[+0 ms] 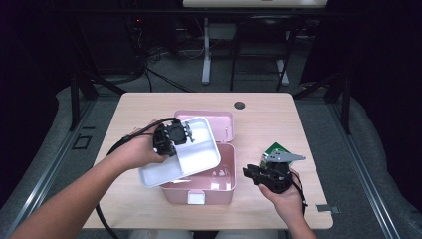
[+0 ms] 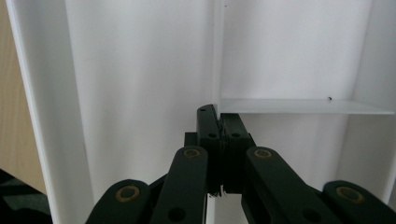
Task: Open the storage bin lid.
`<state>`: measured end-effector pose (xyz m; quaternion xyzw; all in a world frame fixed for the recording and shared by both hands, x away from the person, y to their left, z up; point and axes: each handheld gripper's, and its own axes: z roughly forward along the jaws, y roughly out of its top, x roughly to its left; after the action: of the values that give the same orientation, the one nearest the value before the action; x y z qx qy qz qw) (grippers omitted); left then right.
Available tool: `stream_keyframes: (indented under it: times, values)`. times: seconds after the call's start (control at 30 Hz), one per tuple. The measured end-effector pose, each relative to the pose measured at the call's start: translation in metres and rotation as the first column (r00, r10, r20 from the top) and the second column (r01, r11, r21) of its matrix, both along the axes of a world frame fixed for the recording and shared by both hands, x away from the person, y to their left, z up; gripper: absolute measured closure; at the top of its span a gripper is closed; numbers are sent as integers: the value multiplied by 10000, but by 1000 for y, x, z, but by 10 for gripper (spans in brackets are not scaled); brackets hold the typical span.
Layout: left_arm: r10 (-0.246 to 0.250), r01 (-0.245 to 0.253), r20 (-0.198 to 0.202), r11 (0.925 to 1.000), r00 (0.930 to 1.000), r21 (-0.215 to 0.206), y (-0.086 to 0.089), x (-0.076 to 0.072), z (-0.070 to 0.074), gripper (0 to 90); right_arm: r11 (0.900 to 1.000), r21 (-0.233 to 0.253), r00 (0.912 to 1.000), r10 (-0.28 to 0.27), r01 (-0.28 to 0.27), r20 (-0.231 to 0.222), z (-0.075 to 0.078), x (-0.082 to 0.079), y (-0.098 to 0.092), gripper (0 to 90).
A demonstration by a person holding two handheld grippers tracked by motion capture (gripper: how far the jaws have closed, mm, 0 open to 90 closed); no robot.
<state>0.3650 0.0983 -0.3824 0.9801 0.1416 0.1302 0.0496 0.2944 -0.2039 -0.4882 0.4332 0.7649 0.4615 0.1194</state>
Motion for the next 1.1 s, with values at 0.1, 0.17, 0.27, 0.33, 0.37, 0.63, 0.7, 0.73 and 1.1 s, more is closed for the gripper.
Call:
stream_keyframes:
  times: [0.1, 0.17, 0.27, 0.33, 0.37, 0.63, 0.7, 0.73, 1.1]
  values:
    - [662, -665, -225, 9977, 9976, -129, 20, 5, 1, 891, 10000, -30, 9999, 34, -34, -102, -1, 1, 0, 690]
    - [1161, -1167, -268, 9930, 9929, -206, 36, 8, 1, 891, 9999, -82, 9998, 78, -79, -189, -2, 1, 0, 683]
    - [1851, -1864, -360, 9817, 9821, -387, 60, 11, 0, 891, 9997, -199, 9993, 136, -143, -352, -5, 3, 2, 665]
    - [2293, -2312, -421, 9717, 9724, -475, 80, 13, -1, 891, 9995, -241, 9990, 179, -189, -400, -6, 3, 3, 655]
    - [2293, -2312, -421, 9717, 9724, -475, 80, 13, -1, 891, 9995, -241, 9990, 179, -189, -400, -6, 3, 3, 655]
    - [3630, -3676, -704, 9274, 9291, -699, 128, 16, -7, 891, 9997, -205, 9993, 123, -131, -367, -5, 3, 2, 635]
    - [3900, -3947, -724, 9163, 9180, -682, 137, 17, -10, 891, 9997, -198, 9993, 109, -116, -363, -5, 3, 3, 624]
    - [3928, -3978, -772, 9152, 9164, -654, 140, 17, -11, 891, 9997, -199, 9993, 98, -105, -357, -5, 3, 3, 620]
    - [4667, -4746, -1141, 8785, 8770, -546, 166, 27, -45, 891, 9998, -193, 9993, -24, 17, -380, -7, 4, 3, 499]
